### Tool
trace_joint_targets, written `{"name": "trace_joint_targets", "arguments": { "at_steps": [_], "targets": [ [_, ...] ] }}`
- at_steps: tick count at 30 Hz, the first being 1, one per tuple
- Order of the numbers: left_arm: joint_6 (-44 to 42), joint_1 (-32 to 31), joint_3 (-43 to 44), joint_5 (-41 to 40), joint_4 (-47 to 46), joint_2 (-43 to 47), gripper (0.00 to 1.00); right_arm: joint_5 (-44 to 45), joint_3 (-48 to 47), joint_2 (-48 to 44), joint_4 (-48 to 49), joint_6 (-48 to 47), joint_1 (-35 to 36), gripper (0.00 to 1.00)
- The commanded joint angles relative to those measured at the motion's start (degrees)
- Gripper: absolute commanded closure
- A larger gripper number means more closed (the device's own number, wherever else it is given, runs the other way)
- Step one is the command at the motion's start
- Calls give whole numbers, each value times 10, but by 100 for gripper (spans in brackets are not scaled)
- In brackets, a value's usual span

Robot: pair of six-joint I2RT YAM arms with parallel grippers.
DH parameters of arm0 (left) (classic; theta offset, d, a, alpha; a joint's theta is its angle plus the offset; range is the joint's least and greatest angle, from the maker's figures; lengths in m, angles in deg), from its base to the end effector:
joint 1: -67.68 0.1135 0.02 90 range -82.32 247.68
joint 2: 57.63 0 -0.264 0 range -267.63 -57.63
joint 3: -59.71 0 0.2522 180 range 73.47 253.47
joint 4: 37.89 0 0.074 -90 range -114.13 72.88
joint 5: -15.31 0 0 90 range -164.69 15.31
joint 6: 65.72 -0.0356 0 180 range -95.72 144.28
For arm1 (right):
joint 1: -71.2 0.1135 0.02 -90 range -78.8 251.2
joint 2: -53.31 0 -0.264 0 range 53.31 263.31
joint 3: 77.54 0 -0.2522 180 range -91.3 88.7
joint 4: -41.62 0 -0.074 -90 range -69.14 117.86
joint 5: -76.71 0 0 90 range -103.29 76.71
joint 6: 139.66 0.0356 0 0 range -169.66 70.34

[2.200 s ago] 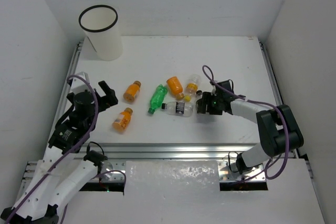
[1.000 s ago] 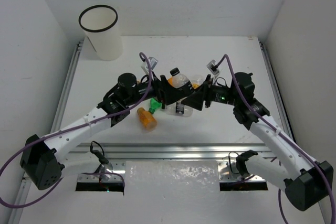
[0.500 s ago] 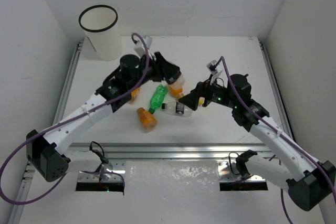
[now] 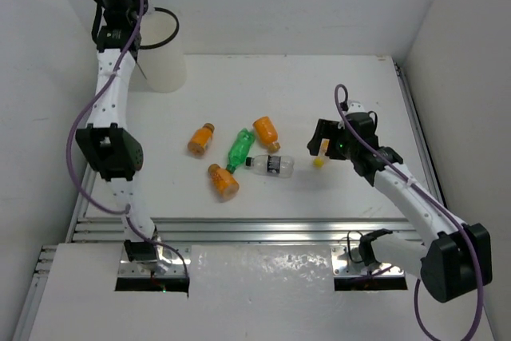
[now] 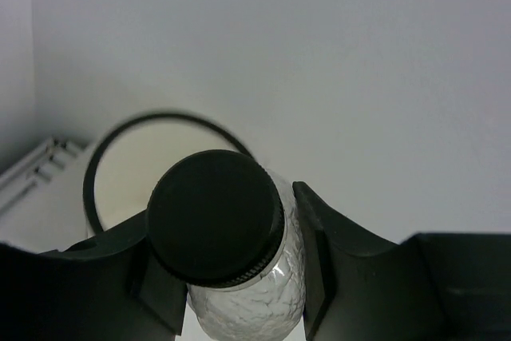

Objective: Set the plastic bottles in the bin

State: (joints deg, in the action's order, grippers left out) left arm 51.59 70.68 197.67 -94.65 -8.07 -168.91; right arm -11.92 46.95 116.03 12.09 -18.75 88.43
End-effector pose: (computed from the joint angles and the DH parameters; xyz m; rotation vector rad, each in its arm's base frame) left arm 0.4472 0.0356 0.4669 -0.6757 1.4751 -0.0437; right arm 0.2266 0.0694 0.2509 0.2810 2.2295 0.4350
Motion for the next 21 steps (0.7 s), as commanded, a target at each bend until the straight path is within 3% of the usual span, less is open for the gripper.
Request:
{"name": "trace_joint_targets", "arguments": {
  "at_steps": [1, 2, 3, 5, 6, 8, 9, 11, 14, 16, 18, 21],
  "targets": [
    [-69, 30, 145, 21, -11, -132, 97, 18, -13, 18, 21, -23, -2, 1],
    [-74, 35, 204, 30, -9, -158, 93, 23, -20, 35, 18, -24, -2, 1],
    [-87, 42, 209, 40, -37, -188, 79, 35, -33, 45, 14, -25, -2, 1],
    [-102, 46, 152, 54, -93, -191, 59, 33, -43, 70, 11, -26, -4, 1],
    [-111, 46, 135, 49, -146, -197, 39, 32, -48, 78, 10, -25, -4, 1],
    [-122, 47, 164, 57, -151, -223, 28, 37, -52, 90, 10, -23, -5, 1],
    [-130, 47, 189, 65, -145, -255, 1, 41, -52, 100, 11, -22, -6, 1],
    [-133, 47, 218, 86, -137, -264, 0, 51, -55, 114, 7, -19, -9, 1],
    [-126, 43, 161, 108, -159, -198, 0, 82, -75, 149, -10, -11, -15, 1],
    [-120, 38, 157, 100, -161, -139, 0, 89, -80, 169, -14, 6, -29, 1],
    [-114, 24, 161, 95, -104, -85, 0, 92, -85, 188, -7, 18, -36, 1],
    [-106, -16, 96, 75, -71, 22, 0, 107, -121, 246, -4, 43, -40, 1]
  ]
}}
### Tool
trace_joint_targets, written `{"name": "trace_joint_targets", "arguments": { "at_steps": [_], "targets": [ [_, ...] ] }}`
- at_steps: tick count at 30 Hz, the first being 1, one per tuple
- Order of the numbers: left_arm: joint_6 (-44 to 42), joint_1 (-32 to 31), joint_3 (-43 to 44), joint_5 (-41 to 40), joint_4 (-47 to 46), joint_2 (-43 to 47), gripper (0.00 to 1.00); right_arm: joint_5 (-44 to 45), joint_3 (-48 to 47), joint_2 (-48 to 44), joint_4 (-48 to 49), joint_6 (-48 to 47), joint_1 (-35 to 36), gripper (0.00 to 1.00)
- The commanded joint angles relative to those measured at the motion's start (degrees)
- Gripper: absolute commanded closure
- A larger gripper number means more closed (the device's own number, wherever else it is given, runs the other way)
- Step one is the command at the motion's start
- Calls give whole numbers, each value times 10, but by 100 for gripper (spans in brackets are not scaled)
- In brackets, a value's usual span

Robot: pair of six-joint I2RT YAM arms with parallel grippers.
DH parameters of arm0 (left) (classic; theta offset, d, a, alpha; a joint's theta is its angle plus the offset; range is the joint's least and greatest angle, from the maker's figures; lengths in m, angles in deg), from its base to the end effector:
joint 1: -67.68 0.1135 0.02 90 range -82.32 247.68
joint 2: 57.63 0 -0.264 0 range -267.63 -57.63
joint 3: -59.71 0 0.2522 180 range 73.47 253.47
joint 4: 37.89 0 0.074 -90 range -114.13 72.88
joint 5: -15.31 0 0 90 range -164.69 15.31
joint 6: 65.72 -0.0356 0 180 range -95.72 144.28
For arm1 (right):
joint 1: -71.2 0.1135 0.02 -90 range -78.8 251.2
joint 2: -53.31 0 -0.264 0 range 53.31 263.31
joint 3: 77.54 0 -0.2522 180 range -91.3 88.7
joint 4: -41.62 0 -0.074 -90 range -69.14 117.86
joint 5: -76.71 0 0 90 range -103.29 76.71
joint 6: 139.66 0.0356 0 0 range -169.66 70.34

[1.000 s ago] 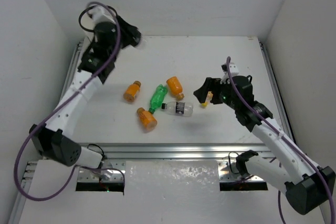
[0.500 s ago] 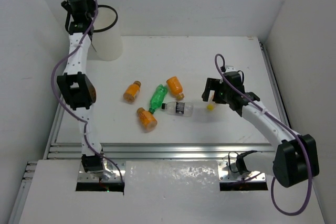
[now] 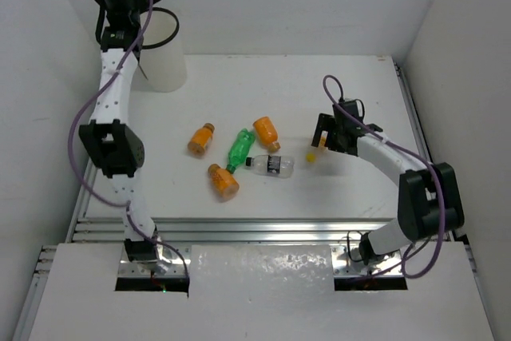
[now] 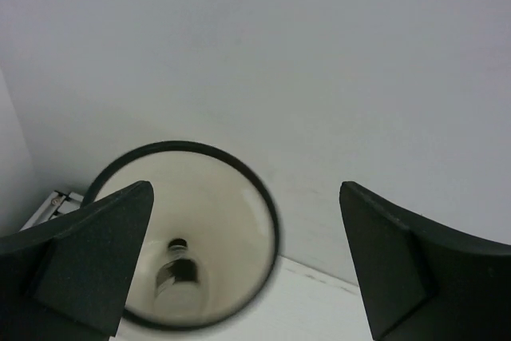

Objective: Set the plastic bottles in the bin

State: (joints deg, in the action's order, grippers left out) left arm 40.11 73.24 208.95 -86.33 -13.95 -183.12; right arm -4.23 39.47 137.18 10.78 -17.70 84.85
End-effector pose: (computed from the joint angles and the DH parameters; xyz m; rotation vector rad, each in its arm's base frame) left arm 0.5099 0.0569 0.4297 -0.4470 1.5093 0.0193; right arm 0.2881 0.0642 0.2004 0.4587 2.4208 0.1514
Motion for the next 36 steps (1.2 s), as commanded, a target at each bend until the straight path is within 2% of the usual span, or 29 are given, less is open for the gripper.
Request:
{"name": "trace_joint_targets", "arguments": {
  "at_steps": [1, 3, 4, 5, 6, 7, 8, 9, 10, 11, 12, 14, 16, 17, 18, 20, 21, 22, 24, 27, 32, 35, 36],
  "targets": [
    [11, -50, -73, -17, -5, 194, 0, 29, -55, 63, 6, 37, -4, 1],
    [30, -89, -135, -23, 21, 276, 0, 25, -67, 85, 18, 50, -4, 1],
    [43, -97, -209, -15, 28, 305, 0, 17, -66, 108, 34, 49, -4, 1],
    [73, -107, -249, 0, 36, 361, 0, -3, -72, 123, 60, 47, -5, 2],
    [90, -107, -340, 35, 34, 387, 0, -19, -78, 138, 67, 38, -5, 4],
    [104, -110, -389, 59, 16, 441, 0, -33, -79, 164, 105, 27, -4, 5],
    [124, -112, -433, 78, 6, 468, 0, -49, -76, 174, 126, 12, -5, 6],
    [130, -115, -513, 92, -1, 489, 0, -71, -77, 182, 141, 2, -5, 9],
    [132, -121, -546, 114, -4, 529, 0, -78, -80, 196, 151, -2, -5, 13],
    [137, -124, -571, 114, 0, 545, 0, -82, -82, 199, 151, -12, -5, 18],
    [136, -126, -620, 143, 2, 561, 0, -88, -77, 198, 157, -19, -5, 34],
    [142, -134, -663, 158, 0, 604, 0, -84, -61, 180, 167, -32, -5, 56],
    [145, -144, -720, 211, -21, 631, 0, -81, -37, 145, 192, -38, -3, 70],
    [154, -150, -752, 232, -32, 635, 0, -84, -4, 96, 205, -38, 3, 72],
    [155, -157, -763, 282, -57, 636, 0, -88, 11, 69, 214, -38, 9, 74],
    [163, -185, -781, 322, -76, 625, 0, -149, 62, 7, 253, -45, 32, 76],
    [168, -207, -797, 378, -128, 619, 0, -204, 81, -50, 296, -45, 36, 76],
    [175, -220, -803, 402, -147, 605, 0, -325, 99, -77, 324, -42, 39, 76],
    [176, -270, -802, 439, -184, 584, 0, -432, 170, -151, 402, -9, 51, 78],
    [161, -339, -792, 437, -211, 572, 0, -481, 195, -210, 458, 37, 73, 81],
    [152, -377, -795, 417, -234, 539, 0, -525, 196, -247, 492, 72, 104, 81],
    [155, -388, -798, 421, -251, 526, 0, -534, 170, -253, 470, 71, 114, 81],
    [157, -393, -799, 429, -264, 522, 3, -545, 165, -253, 463, 67, 116, 81]
  ]
}}
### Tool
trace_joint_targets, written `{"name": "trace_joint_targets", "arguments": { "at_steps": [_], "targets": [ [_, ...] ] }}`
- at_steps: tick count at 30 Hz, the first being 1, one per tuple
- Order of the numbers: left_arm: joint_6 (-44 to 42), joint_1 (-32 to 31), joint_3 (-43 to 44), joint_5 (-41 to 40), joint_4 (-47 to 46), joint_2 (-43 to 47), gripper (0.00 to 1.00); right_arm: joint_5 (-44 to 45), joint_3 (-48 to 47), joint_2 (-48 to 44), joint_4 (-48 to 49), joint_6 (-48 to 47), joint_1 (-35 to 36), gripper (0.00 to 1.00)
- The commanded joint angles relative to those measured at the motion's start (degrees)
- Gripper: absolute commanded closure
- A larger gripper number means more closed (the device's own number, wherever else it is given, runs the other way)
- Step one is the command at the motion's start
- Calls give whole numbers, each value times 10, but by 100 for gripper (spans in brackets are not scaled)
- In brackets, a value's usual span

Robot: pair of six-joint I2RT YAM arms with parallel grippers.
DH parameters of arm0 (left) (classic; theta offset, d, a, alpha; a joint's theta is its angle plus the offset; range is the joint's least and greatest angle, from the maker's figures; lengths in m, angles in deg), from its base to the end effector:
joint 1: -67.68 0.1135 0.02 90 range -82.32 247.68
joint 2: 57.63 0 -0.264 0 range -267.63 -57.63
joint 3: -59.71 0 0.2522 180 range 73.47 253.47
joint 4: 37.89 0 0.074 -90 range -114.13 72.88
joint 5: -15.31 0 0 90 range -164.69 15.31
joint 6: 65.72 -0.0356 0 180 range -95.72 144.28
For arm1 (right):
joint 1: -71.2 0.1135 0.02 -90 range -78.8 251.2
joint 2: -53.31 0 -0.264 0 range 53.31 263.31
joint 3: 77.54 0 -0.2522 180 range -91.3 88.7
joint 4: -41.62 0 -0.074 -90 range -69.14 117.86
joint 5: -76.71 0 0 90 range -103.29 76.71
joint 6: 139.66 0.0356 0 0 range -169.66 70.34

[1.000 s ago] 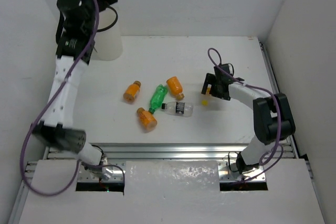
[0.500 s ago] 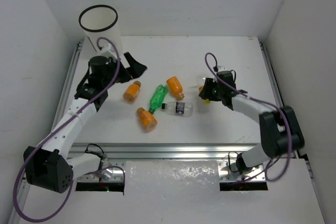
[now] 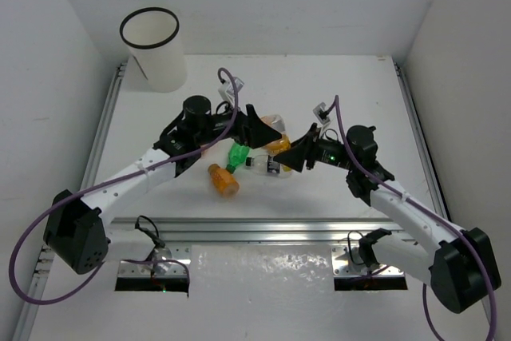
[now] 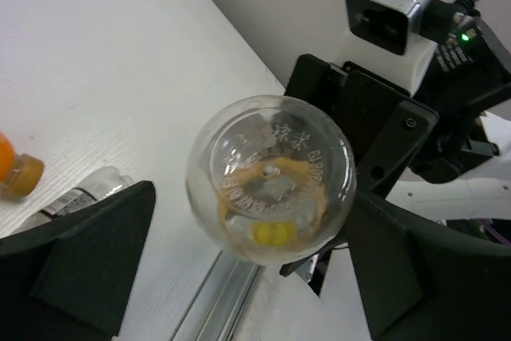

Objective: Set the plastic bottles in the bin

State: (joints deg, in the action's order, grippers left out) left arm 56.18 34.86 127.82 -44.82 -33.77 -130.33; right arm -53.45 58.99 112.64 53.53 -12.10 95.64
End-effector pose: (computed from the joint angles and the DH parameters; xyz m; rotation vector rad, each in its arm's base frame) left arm 0.2396 -0.1756 0.3295 0.4341 1.8283 -1.2544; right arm 0.1989 0.1156 0.2647 -0.3867 1.7768 1.3665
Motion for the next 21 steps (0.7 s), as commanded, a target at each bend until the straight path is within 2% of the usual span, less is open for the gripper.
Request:
{"name": "trace_joint_targets", "arguments": {
  "at_steps": [1, 2, 3, 5, 6, 7, 8, 9, 10, 11, 12, 13, 15, 16, 18, 19, 21],
  "targets": [
    [-1, -12, 11, 18, -72, -8, 12, -57, -35, -8, 37, 13, 10, 81],
    [0, -15, 15, 10, -73, -9, 22, -62, -35, -8, 40, 18, 10, 80],
    [2, -15, 19, 5, -73, -9, 49, -75, -30, -11, 60, 24, 12, 78],
    [1, -15, 25, -7, -71, -9, 71, -83, -27, -11, 67, 29, 13, 75],
    [2, -15, 30, -9, -70, -9, 93, -96, -22, -10, 82, 36, 13, 65],
    [1, -15, 40, -10, -69, -9, 100, -104, -17, -8, 99, 44, 13, 58],
    [0, -15, 46, -29, -61, -6, 100, -112, -14, -8, 124, 51, 13, 46],
    [-3, -15, 59, -45, -54, -3, 100, -107, -11, -11, 120, 45, 11, 2],
    [-8, -15, 70, -73, -41, -1, 100, -82, -14, -15, 97, 29, 10, 1],
    [-18, -13, 87, -175, 17, 3, 100, -44, -33, -32, -8, 7, 7, 1],
    [-24, -11, 138, -241, 61, 0, 100, 87, -45, -40, -81, -34, -1, 1],
    [-24, 0, 169, -404, 167, -7, 100, 175, -56, -52, -209, -43, -2, 1],
    [-19, 37, 249, -525, 230, -38, 100, 365, -72, -53, -308, -22, -7, 1],
    [-18, 98, 268, -529, 253, -49, 100, 378, -69, -50, -336, -18, -18, 1],
    [-19, 192, 321, -533, 266, -93, 100, 353, -46, -48, -325, -27, -23, 1],
    [-11, 219, 341, -537, 273, -125, 100, 346, -38, -45, -324, -29, -24, 1],
    [-7, 295, 375, -490, 227, -161, 100, 329, -25, -45, -310, -23, -24, 1]
  ]
}}
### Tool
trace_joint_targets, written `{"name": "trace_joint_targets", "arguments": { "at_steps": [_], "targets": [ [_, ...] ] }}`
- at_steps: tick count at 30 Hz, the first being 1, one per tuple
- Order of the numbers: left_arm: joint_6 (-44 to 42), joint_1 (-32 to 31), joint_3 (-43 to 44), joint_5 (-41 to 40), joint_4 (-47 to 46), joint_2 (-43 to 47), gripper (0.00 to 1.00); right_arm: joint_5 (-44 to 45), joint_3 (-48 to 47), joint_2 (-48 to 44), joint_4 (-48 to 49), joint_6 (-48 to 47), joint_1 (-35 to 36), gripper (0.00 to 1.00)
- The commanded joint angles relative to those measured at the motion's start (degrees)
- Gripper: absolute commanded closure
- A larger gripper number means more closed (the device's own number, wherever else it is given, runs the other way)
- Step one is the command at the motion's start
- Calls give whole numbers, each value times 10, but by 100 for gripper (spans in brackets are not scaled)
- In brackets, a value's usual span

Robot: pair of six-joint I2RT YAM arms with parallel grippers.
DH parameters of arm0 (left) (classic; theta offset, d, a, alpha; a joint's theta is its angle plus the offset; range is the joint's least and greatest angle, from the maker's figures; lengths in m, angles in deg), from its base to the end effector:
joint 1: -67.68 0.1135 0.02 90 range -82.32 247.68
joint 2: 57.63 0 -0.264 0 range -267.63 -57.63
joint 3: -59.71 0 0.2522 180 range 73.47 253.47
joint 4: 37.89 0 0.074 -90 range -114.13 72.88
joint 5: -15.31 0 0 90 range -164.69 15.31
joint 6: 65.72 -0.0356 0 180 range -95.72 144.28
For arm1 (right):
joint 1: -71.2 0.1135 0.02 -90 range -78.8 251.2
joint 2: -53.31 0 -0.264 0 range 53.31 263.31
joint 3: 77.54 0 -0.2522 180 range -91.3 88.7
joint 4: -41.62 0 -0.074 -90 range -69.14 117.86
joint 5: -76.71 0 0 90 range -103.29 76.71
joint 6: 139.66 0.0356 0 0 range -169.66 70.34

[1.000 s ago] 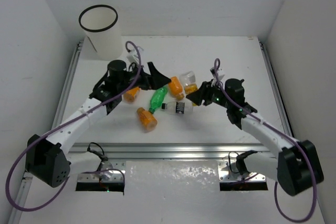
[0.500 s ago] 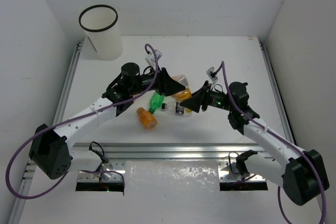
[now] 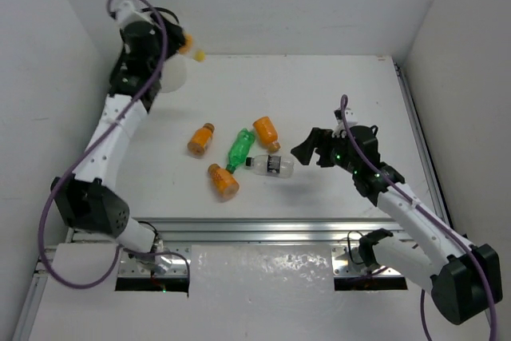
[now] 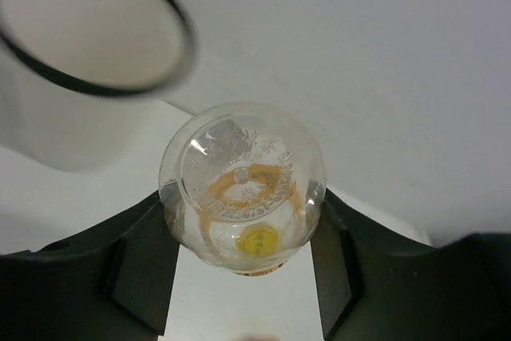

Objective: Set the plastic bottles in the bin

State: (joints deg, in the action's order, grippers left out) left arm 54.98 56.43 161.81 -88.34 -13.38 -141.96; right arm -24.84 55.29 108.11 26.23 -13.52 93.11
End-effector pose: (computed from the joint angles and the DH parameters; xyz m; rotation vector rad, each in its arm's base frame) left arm 0.3370 -0.0585 0.4404 -0.4620 1.6330 -0.3483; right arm 0.1996 0.0880 0.2532 0.1185 2.0627 0.8441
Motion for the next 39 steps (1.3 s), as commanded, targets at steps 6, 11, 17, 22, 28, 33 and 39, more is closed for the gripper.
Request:
{"name": "trace_joint_targets", "arguments": {
  "at_steps": [6, 11, 17, 22, 28, 33, 39],
  "targets": [
    [37, 224, 210, 86, -56, -206, 100, -48, 98, 22, 43, 40, 2, 1],
    [37, 250, 365, 131, -59, -315, 100, -58, 125, 51, 73, 46, 2, 1],
    [17, 251, 464, 134, -50, -422, 54, -73, 101, 86, 74, 36, 2, 1],
    [9, 250, 493, 172, -46, -454, 0, -80, 67, 98, 66, -33, 3, 1],
    [-12, 234, 509, 181, -13, -364, 0, -38, -20, 141, 59, -190, 18, 1],
    [1, 217, 356, 196, 101, -152, 0, -53, -114, 244, 21, -409, 23, 1],
    [56, 138, -115, 213, -14, 136, 0, -142, -198, 323, -72, -544, 42, 2]
  ]
}}
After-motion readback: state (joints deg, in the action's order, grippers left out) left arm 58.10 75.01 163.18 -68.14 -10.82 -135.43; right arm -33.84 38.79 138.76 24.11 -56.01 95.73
